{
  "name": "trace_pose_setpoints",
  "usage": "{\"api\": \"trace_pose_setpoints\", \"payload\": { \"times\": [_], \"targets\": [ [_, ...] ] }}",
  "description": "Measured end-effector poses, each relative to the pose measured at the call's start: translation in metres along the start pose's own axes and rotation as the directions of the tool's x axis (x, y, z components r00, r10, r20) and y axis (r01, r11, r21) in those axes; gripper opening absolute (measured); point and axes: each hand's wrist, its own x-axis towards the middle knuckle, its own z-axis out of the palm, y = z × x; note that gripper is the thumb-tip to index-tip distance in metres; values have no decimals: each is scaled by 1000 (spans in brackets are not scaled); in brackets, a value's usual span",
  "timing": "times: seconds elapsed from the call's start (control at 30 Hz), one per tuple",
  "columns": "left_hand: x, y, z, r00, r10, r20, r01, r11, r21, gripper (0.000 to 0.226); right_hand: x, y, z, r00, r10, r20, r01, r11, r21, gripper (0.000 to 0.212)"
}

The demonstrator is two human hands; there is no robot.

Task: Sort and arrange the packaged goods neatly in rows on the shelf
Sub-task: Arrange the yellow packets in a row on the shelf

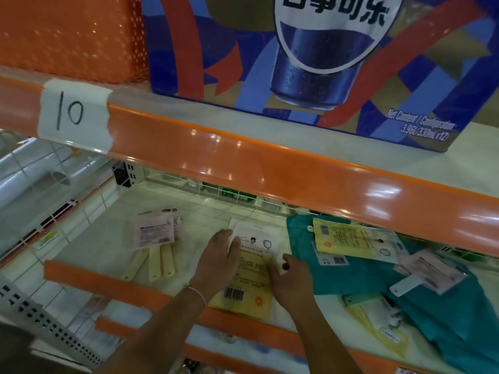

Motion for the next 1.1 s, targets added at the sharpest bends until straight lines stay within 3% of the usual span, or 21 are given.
{"api": "trace_pose_setpoints", "payload": {
  "times": [0.1, 0.2, 0.33, 0.43, 0.5, 0.67, 0.83, 0.9, 1.0, 1.1],
  "targets": [
    [9, 23, 4, 999, 39, 11, -40, 998, 42, 50, 1, 4, -25, 997, 38, -70, -33, 996, 83, 44],
    [14, 54, 16, 993, 97, 61, -98, 995, 16, 51, 5, 16, -54, 980, 192, -54, -156, 906, 393, 27],
    [13, 94, 43, 978, 185, 100, -188, 982, 24, 45, 13, 46, -89, 939, 341, 51, -253, 581, 774, 20],
    [11, 118, 67, 957, 252, 145, -254, 967, -5, 39, 19, 62, -109, 908, 354, 222, -318, 241, 917, 14],
    [6, 133, 81, 947, 267, 178, -268, 963, -22, 43, 25, 70, -120, 881, 338, 332, -377, 75, 923, 11],
    [-3, 155, 106, 933, 261, 249, -277, 960, 29, 41, 41, 88, -137, 831, 233, 506, -500, -89, 862, 21],
    [0, 159, 125, 939, 224, 259, -253, 964, 85, 39, 64, 96, -143, 816, 171, 552, -467, -368, 804, 15],
    [1, 161, 128, 942, 203, 267, -240, 964, 117, 36, 75, 99, -139, 815, 189, 548, -425, -449, 786, 25],
    [-1, 165, 131, 945, 189, 269, -243, 952, 186, 20, 85, 101, -137, 803, 214, 556, -392, -512, 764, 40],
    [-7, 166, 134, 960, 192, 206, -228, 959, 169, 19, 88, 100, -138, 782, 252, 570, -400, -499, 769, 39]
  ]
}}
